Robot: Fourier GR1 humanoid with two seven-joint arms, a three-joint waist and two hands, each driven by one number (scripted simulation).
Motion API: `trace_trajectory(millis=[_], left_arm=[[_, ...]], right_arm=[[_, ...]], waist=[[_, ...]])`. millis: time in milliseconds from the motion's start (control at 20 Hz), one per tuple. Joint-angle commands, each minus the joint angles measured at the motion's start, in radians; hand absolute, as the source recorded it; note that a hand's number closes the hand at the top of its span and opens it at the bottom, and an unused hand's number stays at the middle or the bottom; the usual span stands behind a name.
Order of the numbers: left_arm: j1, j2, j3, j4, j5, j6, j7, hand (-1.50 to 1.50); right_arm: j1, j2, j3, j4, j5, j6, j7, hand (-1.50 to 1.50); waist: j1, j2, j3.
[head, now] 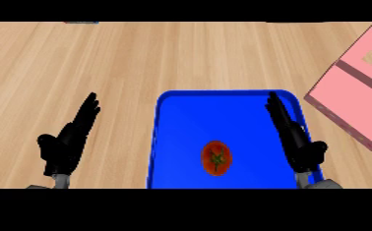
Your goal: Pick the tomato from the tray and place it in the cardboard box
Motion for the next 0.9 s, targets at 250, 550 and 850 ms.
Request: trace_trajectory(millis=[250,550,850], left_arm=[[-0.024,0.072,0.166,-0.084,0.136,-0.039,0.076,0.0],[-0.024,0.088,0.2,-0.083,0.2,-0.093,0.115,0.0],[-0.013,0.088,0.224,-0.133,0.224,-0.08,0.174,0.0]], right_arm=[[-0.086,-0.083,0.042,-0.371,-0.001,0.162,-0.041,-1.5],[0.036,-0.001,-0.057,-0.459,0.165,-0.08,-0.421,-1.5],[0.212,-0.223,0.011,-0.688,0.373,-0.037,-0.319,-1.5]], waist=[[-0.01,-0.012,-0.036],[-0.03,-0.003,-0.034],[-0.033,-0.003,-0.037]])
